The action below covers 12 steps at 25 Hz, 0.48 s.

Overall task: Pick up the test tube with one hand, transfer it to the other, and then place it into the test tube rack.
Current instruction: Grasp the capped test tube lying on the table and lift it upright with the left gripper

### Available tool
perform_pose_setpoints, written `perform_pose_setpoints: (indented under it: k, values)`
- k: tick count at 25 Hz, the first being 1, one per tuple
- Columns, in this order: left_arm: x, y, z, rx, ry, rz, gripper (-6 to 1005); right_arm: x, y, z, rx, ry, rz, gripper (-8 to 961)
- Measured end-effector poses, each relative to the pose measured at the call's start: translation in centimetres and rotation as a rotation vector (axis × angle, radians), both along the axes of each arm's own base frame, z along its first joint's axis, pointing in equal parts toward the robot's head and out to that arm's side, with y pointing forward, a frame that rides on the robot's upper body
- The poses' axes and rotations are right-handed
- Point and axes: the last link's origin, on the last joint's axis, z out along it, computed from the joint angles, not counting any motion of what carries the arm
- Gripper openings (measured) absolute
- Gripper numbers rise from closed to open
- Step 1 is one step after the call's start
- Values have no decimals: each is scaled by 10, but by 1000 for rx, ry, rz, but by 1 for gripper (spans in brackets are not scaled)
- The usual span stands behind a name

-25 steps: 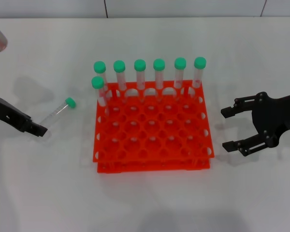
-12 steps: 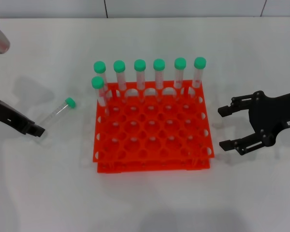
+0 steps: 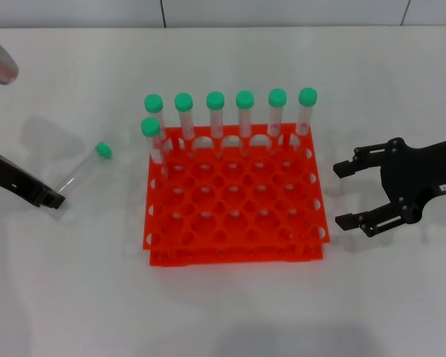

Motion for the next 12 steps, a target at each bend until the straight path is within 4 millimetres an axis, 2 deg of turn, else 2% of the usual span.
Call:
perform_pose_setpoints:
  k: [12]
  values:
    - [20,9,1,27,-7,-51,186,3,1,1,14,-5,-6,839]
